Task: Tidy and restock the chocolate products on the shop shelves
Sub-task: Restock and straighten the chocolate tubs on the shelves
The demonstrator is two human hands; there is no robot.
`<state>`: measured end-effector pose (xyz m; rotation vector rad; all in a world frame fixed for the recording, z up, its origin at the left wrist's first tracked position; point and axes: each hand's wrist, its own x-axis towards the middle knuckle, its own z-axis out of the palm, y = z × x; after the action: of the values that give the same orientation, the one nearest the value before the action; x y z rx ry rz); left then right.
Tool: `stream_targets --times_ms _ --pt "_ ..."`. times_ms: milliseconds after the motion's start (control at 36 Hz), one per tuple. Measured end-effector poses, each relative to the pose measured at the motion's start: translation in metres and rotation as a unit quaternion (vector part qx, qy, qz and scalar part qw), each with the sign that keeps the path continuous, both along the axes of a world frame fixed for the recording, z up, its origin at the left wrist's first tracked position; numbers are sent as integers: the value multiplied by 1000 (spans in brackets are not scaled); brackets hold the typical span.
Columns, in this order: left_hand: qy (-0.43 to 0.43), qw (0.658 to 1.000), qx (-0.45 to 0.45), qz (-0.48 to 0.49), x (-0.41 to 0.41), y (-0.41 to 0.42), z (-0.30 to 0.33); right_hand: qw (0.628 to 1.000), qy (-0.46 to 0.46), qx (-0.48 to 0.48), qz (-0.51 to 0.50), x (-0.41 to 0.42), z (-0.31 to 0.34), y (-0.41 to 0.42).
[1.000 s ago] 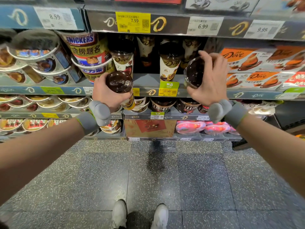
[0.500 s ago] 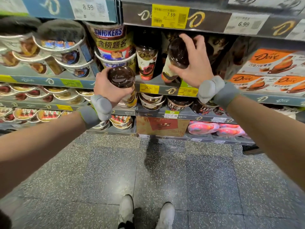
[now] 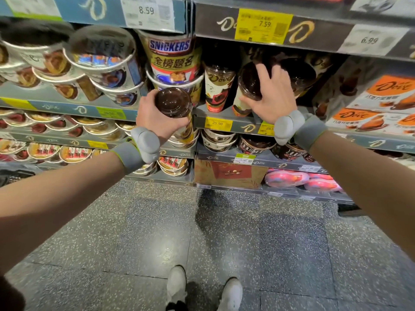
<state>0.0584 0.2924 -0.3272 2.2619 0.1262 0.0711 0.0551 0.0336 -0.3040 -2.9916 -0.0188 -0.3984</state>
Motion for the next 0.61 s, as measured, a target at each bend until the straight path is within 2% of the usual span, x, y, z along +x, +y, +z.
stream_targets --times_ms 361,611 --pt "3 1000 7 11 3 3 6 993 26 -113 5 7 8 -1" --pt "-24 1000 0 3 2 2 7 990 71 -121 2 10 17 -1"
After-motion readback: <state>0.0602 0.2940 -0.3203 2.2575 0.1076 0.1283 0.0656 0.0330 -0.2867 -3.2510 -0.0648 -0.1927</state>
